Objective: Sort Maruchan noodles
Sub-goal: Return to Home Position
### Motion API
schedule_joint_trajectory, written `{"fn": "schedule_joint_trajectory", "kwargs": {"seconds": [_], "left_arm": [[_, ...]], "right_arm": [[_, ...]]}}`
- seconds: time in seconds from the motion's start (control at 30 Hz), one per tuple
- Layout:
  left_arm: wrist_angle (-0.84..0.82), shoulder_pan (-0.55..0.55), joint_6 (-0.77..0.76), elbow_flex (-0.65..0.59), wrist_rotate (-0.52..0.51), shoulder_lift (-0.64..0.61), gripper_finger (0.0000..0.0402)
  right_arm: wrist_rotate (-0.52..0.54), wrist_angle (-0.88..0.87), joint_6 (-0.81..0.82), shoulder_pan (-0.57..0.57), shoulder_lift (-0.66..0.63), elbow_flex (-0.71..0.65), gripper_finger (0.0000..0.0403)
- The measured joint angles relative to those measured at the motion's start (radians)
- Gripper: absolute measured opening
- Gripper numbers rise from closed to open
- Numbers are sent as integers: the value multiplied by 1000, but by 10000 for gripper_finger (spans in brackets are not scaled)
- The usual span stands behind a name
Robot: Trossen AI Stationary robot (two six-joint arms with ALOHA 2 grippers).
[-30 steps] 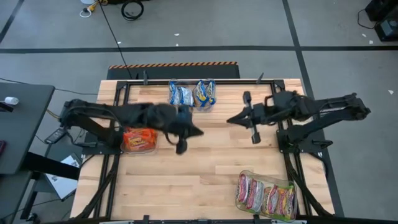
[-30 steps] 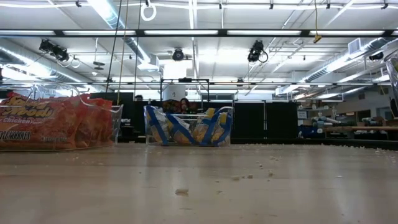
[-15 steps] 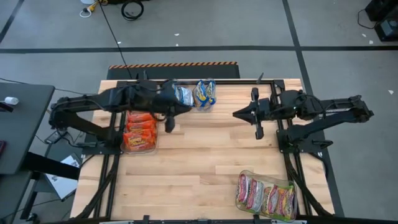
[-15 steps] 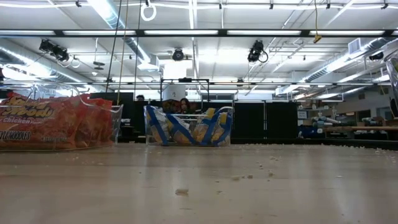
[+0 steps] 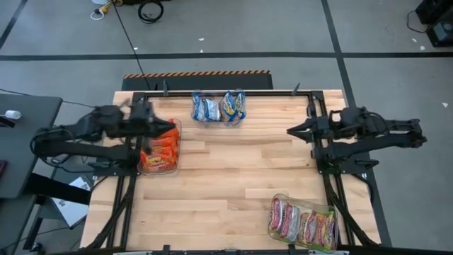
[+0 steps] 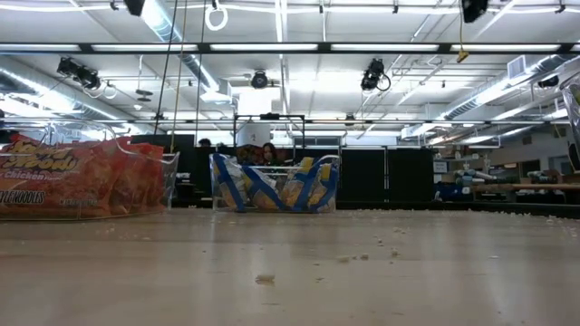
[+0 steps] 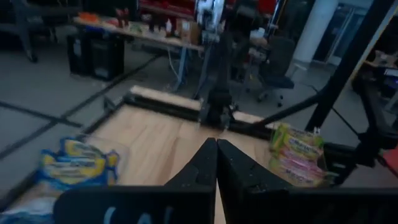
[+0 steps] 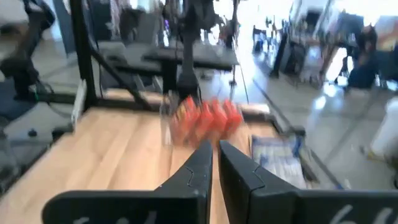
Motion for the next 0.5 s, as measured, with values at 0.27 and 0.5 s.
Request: {"fn": "schedule_joint_trajectory", "kwargs": {"seconds": [0.27, 0.5], "left_arm": [[-181, -8, -46, -41, -13, -272, 11], [-246, -8, 68, -41, 108, -398, 11]], "right_arm": [[23, -136, 23, 1, -128, -16, 33], [-92, -35, -13, 0, -199, -98, 34]]}}
